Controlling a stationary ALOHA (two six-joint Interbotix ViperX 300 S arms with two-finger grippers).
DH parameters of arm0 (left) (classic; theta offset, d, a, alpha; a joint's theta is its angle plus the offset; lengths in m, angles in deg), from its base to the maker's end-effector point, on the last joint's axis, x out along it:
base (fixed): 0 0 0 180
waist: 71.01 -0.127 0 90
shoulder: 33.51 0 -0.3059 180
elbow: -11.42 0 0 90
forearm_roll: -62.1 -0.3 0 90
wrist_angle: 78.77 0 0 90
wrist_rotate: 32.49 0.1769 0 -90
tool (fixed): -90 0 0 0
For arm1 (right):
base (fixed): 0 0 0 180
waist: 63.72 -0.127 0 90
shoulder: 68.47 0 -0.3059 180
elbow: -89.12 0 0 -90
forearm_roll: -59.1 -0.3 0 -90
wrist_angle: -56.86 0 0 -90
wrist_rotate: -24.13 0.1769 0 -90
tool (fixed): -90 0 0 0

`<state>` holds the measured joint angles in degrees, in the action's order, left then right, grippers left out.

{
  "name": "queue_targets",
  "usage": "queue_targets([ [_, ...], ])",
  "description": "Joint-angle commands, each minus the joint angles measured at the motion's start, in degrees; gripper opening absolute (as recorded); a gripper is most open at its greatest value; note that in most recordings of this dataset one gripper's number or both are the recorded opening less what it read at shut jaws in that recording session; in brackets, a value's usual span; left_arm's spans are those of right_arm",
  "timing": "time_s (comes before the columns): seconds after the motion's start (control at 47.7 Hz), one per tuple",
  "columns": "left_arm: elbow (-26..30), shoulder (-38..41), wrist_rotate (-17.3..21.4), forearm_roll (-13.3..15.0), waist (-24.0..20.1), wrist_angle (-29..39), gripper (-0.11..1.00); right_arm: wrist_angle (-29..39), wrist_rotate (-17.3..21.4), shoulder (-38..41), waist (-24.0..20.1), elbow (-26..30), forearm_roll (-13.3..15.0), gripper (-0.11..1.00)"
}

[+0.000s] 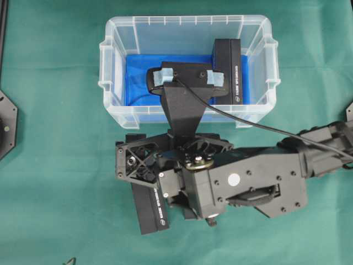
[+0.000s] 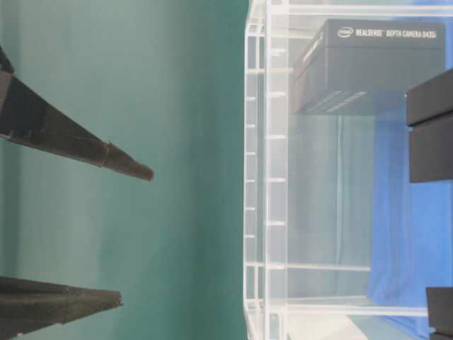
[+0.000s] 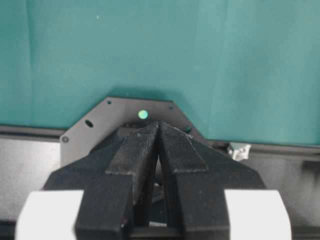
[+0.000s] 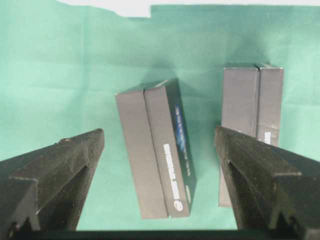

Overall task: Take the box out of the case with the right arm.
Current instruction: 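Lower the box onto the table left of the D415 box, then open the right gripper and withdraw it to the right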

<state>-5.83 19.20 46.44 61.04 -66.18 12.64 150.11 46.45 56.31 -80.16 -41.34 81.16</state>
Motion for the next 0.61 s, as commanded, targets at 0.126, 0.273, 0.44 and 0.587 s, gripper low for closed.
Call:
queue_targets([
  [0.126, 0.62, 0.18, -0.09, -0.09, 0.09, -0.18, 0.00, 1.58, -1.93, -3.69, -0.44, -1.49, -2.81, 0.91],
  [0.273, 0.62, 0.62, -0.09, -0.18, 0.09, -0.18, 0.00, 1.58, -2.46, -6.68, -0.53, -7.03, -4.48, 0.91],
  [0.44, 0.62, 1.23, -0.09, -0.18, 0.09, -0.09, 0.00, -1.93, -2.02, -13.10, -0.97, -17.14, -4.66, 0.91],
  [0.587, 0.62, 1.23, 0.00, -0.18, 0.09, -0.09, 0.00, -7.12, 0.18, -20.04, -1.49, -28.30, -4.92, 0.91],
])
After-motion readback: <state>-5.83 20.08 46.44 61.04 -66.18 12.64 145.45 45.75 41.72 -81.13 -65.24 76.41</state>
